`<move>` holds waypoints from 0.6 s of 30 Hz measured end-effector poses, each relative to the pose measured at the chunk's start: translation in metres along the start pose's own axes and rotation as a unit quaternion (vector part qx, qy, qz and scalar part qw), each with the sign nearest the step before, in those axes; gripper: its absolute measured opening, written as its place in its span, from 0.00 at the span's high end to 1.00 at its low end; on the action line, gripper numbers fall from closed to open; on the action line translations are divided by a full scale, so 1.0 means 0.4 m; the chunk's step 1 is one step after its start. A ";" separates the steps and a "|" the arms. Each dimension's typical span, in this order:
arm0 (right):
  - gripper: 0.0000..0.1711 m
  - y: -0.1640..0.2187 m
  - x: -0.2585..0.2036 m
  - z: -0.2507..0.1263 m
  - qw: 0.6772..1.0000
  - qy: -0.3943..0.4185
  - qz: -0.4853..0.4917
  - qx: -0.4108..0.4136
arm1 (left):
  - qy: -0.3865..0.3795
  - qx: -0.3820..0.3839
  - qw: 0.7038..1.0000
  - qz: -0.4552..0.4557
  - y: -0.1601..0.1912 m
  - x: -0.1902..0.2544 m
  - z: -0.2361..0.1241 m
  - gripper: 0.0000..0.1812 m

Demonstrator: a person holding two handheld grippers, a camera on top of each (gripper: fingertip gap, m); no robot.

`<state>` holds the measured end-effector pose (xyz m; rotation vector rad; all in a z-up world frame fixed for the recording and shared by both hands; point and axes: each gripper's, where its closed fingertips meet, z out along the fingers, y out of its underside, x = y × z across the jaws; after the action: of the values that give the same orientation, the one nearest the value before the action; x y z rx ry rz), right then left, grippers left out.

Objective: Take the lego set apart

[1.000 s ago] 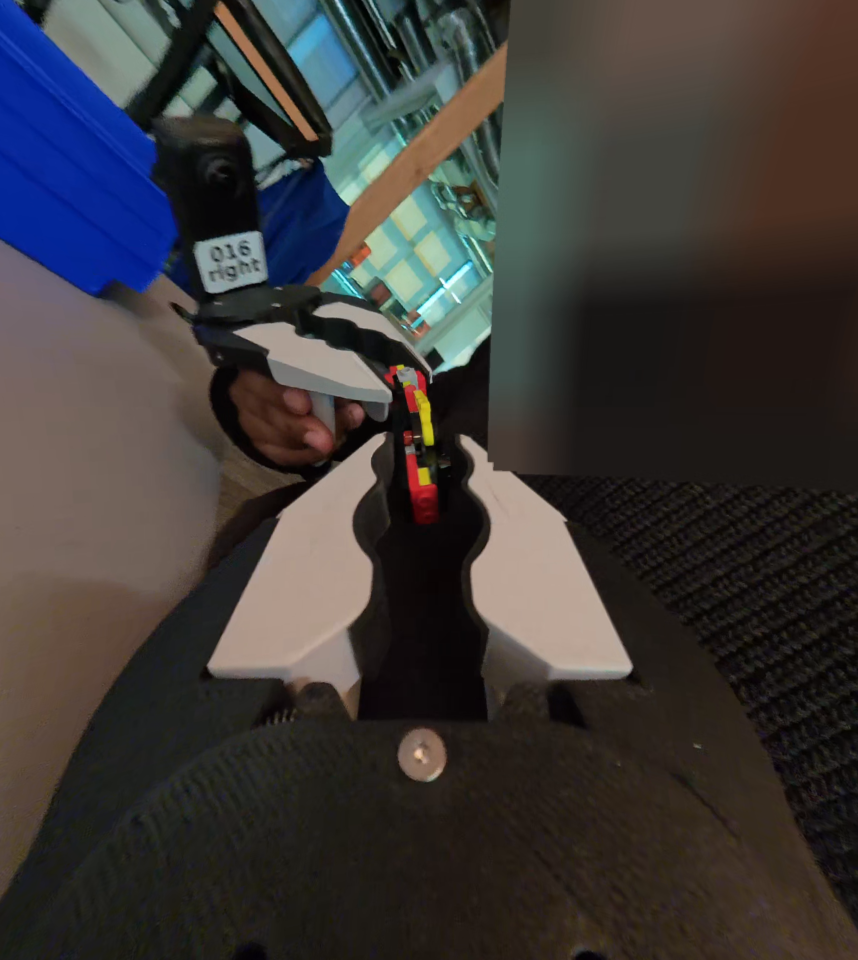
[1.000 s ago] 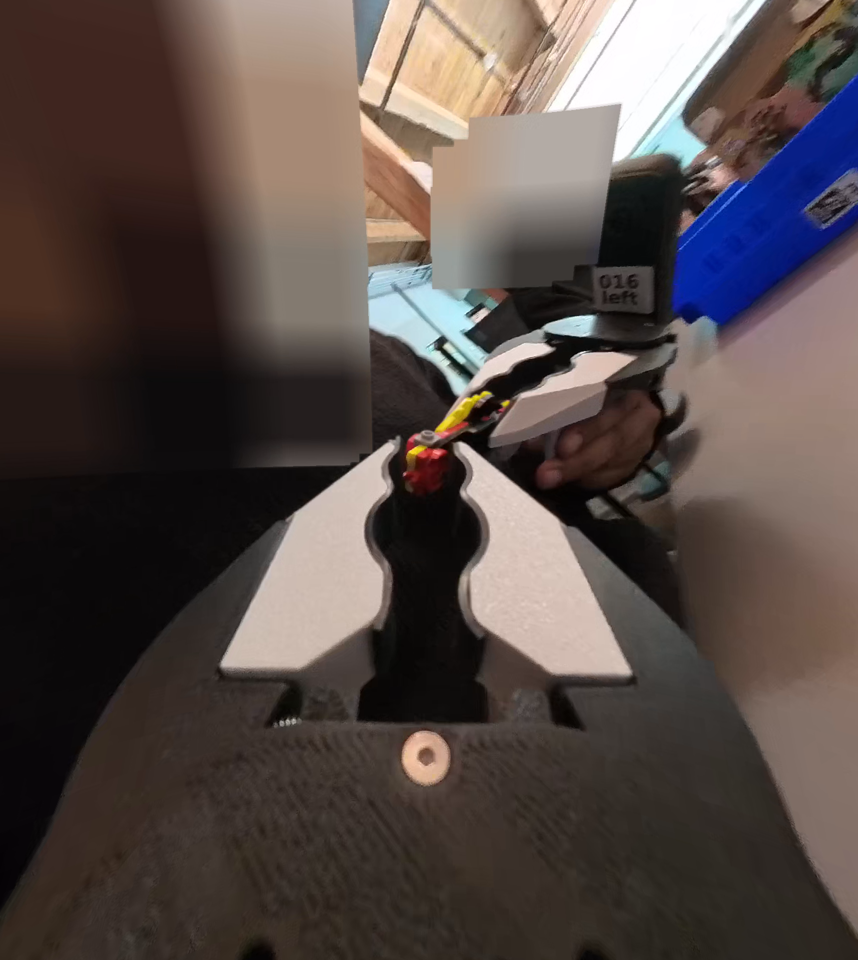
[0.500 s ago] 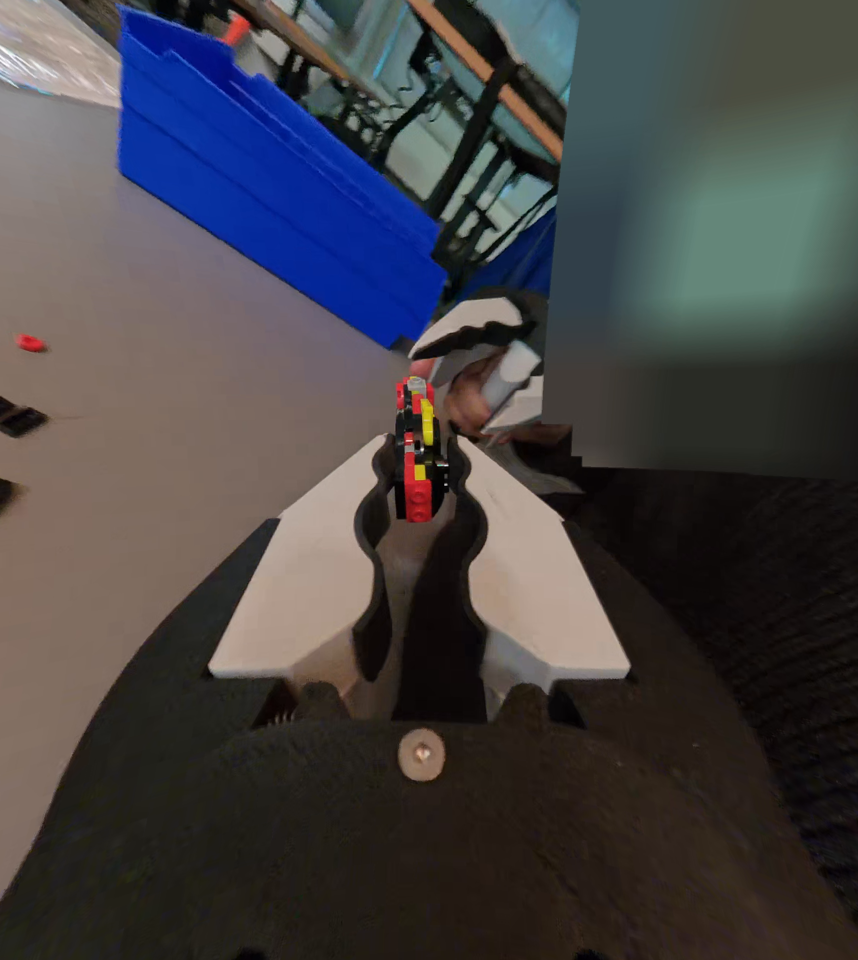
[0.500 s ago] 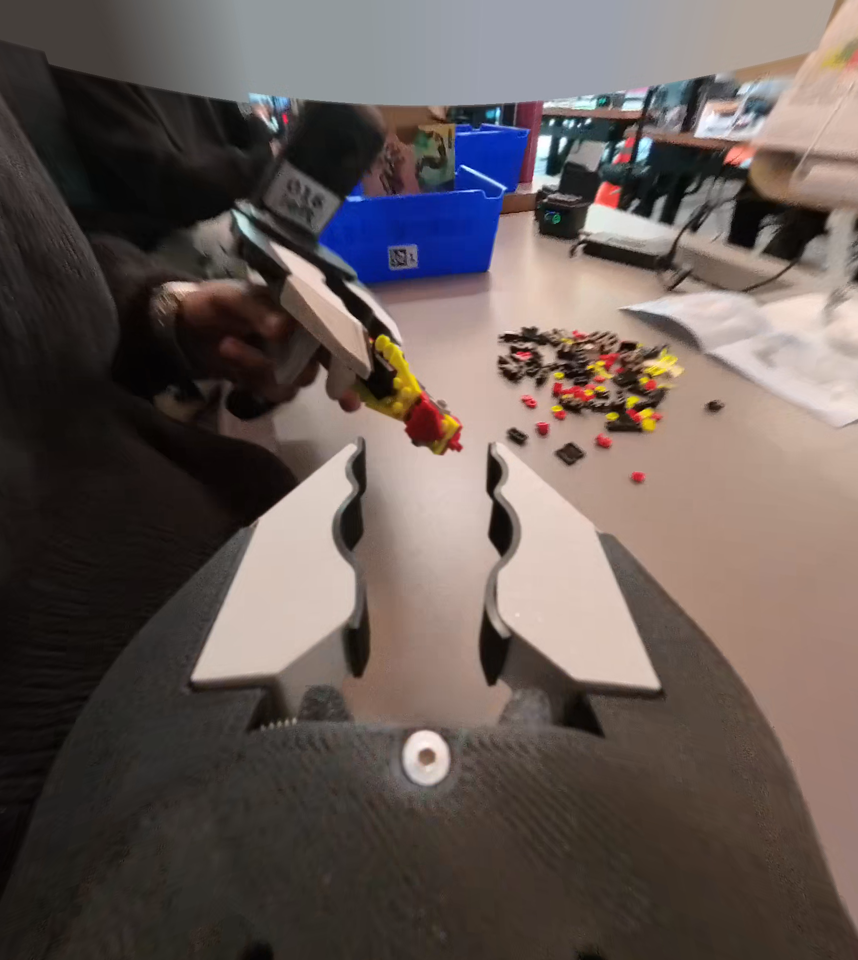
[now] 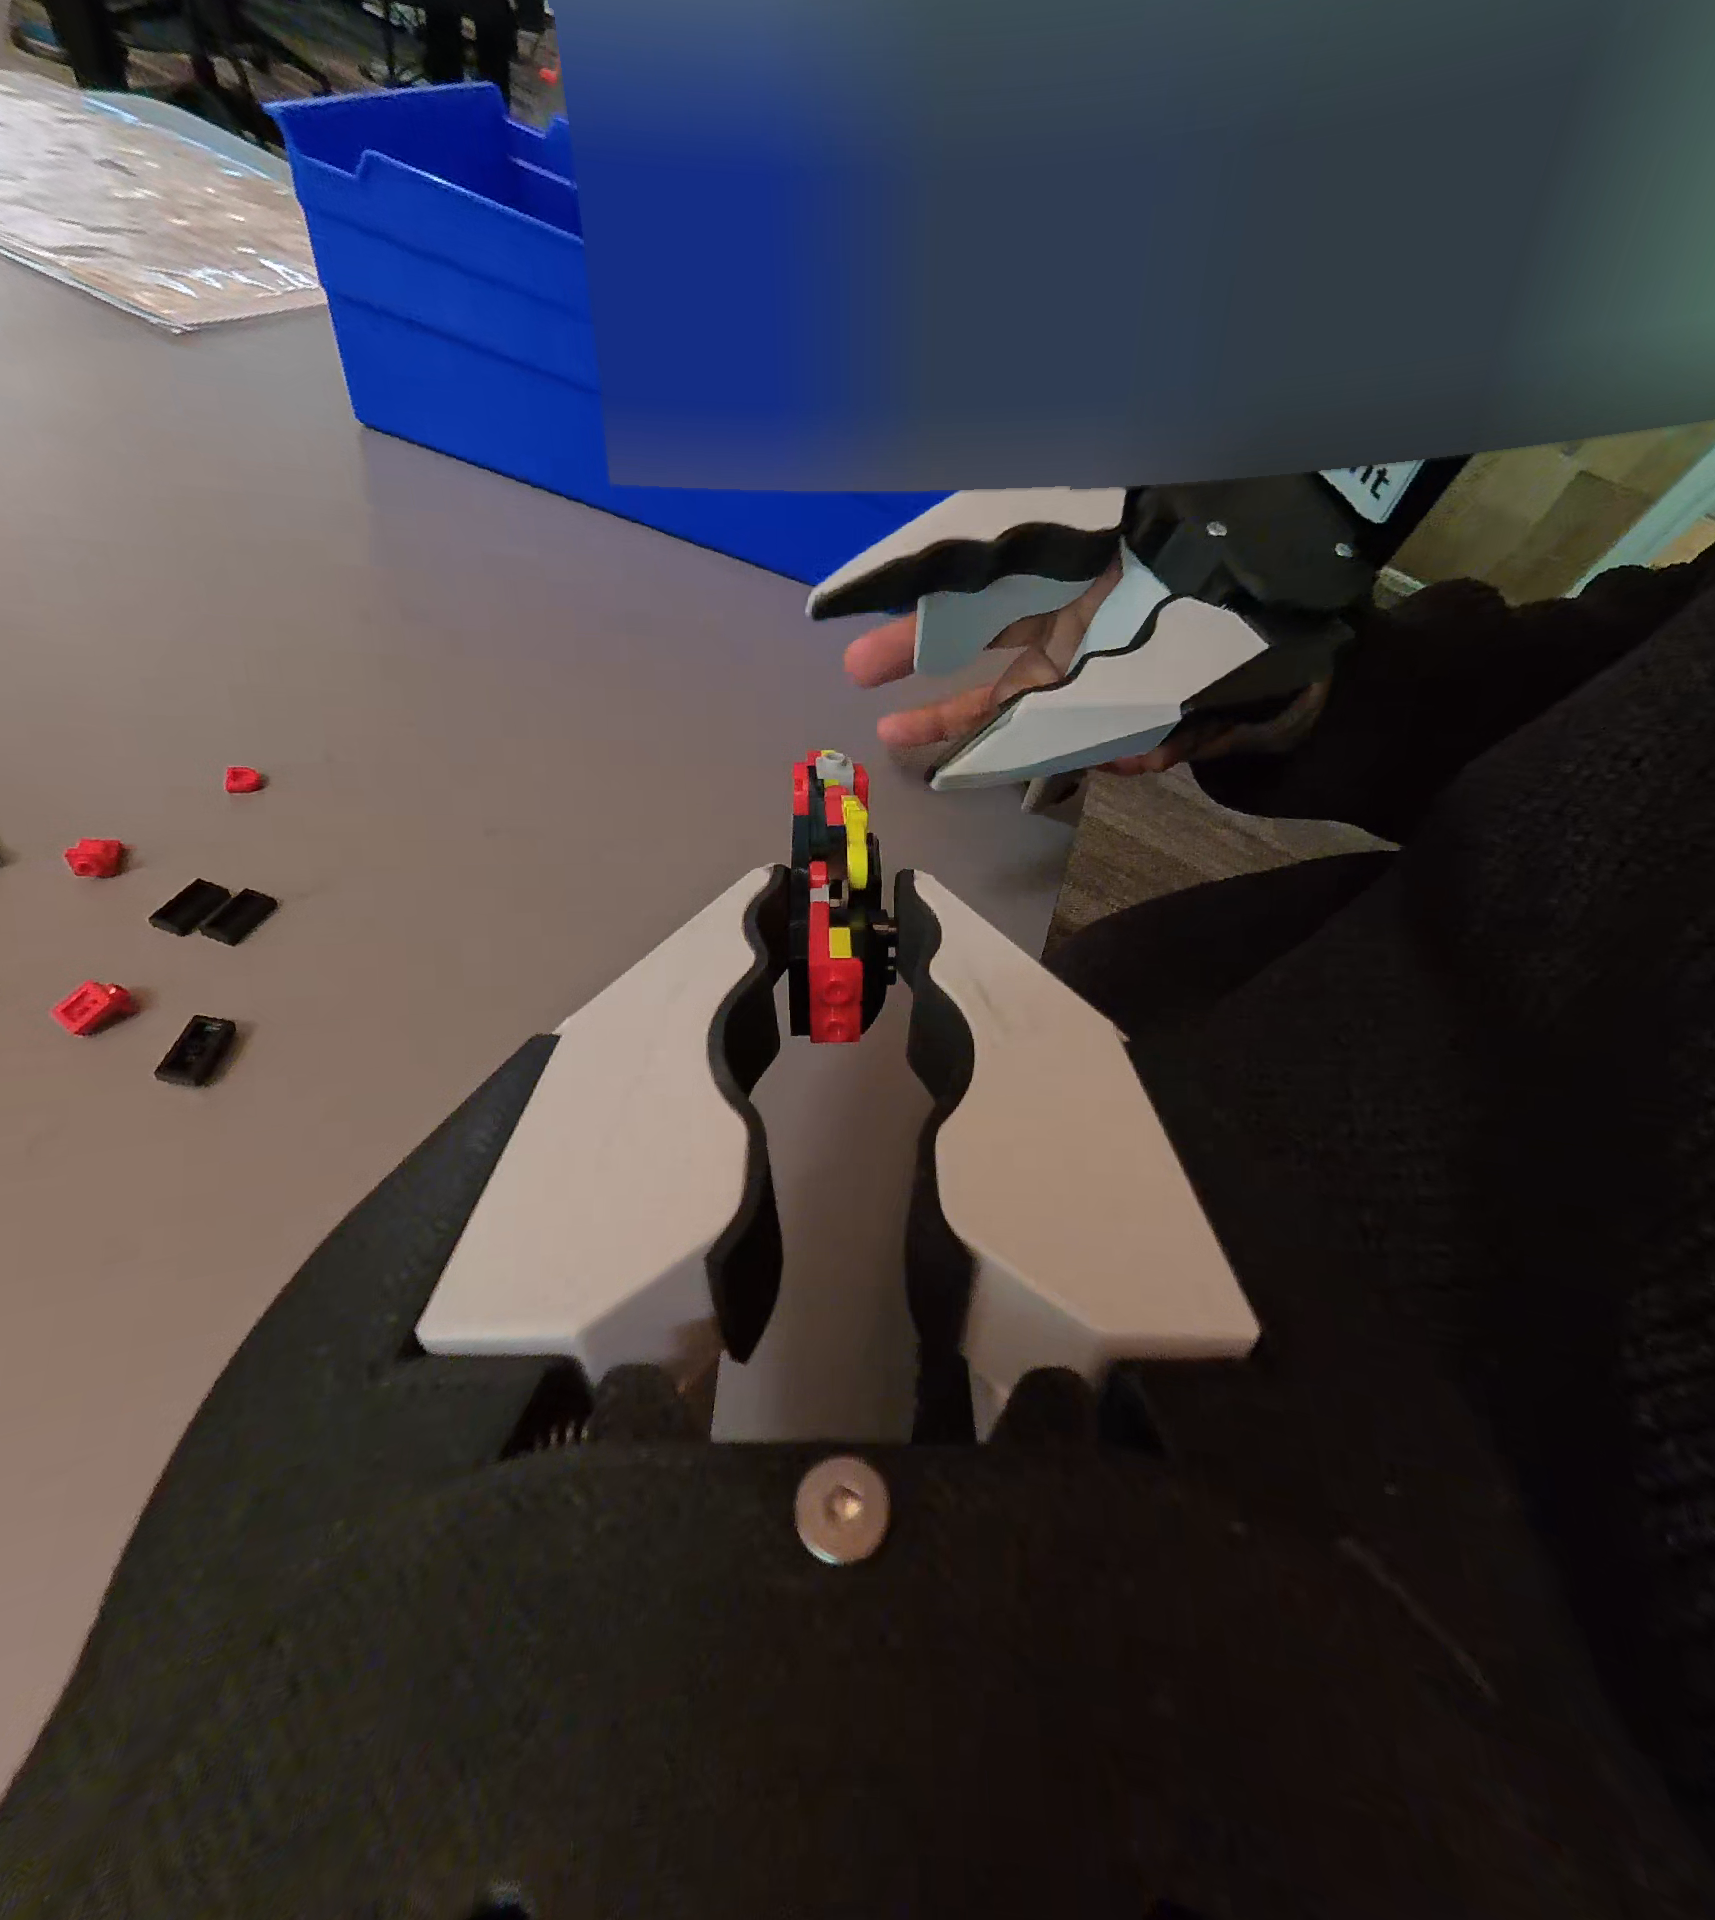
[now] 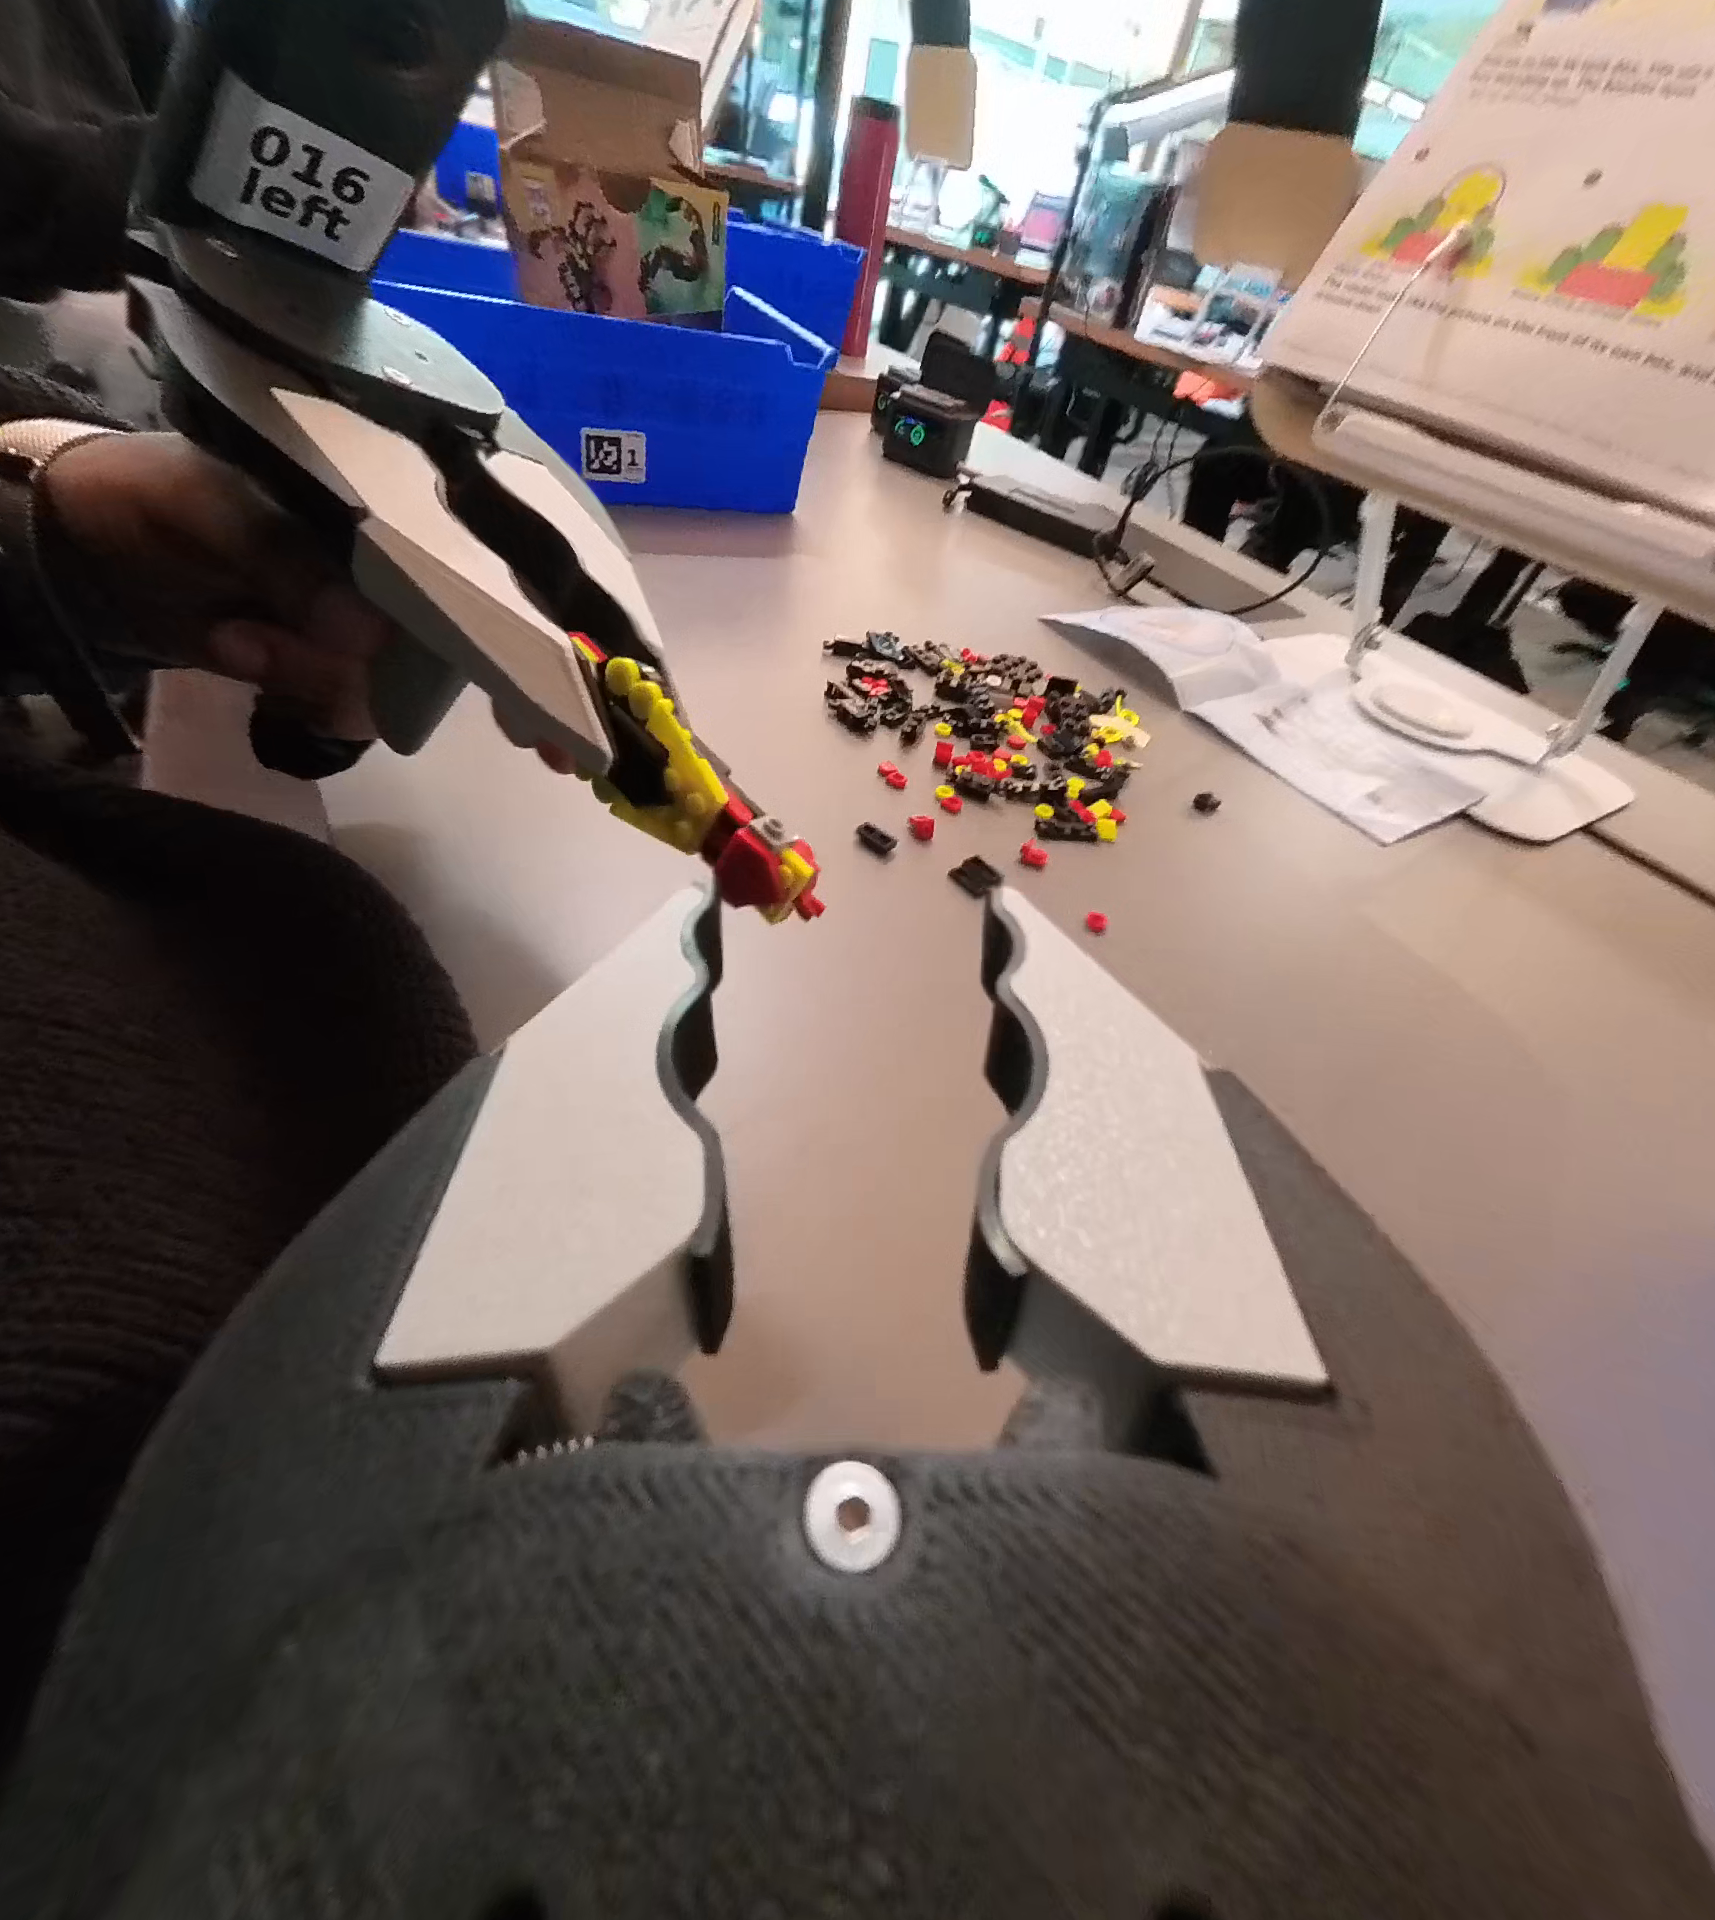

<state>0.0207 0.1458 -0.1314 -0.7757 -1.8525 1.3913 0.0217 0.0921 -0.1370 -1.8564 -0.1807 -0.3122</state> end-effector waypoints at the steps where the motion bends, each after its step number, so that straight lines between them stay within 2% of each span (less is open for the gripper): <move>1: 0.72 0.005 -0.004 0.001 1.000 -0.009 0.013 -0.005 | 0.002 0.001 1.000 0.000 -0.001 0.002 0.000 0.90; 8: 0.79 -0.017 -0.008 -0.008 0.985 -0.070 0.157 0.027 | -0.006 0.016 0.997 0.070 -0.011 0.021 0.004 0.90; 10: 0.88 -0.027 -0.026 -0.015 0.970 -0.119 0.207 0.038 | -0.002 0.026 0.995 0.096 -0.017 0.035 0.003 0.90; 12: 0.92 -0.040 -0.041 -0.022 0.954 -0.163 0.248 0.047 | 0.001 0.039 0.992 0.117 -0.025 0.046 0.001 0.90; 15: 0.92 -0.048 -0.035 -0.023 0.953 -0.162 0.250 0.057 | 0.002 0.043 0.992 0.123 -0.027 0.049 -0.001 0.90; 18: 0.90 -0.030 -0.041 -0.017 0.962 -0.154 0.224 0.037 | -0.002 0.034 0.996 0.080 -0.021 0.024 -0.002 0.90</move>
<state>0.0351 0.1337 -0.1212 -1.0322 -1.9132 1.9493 0.0284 0.0937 -0.1261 -1.7928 -0.0448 -0.1893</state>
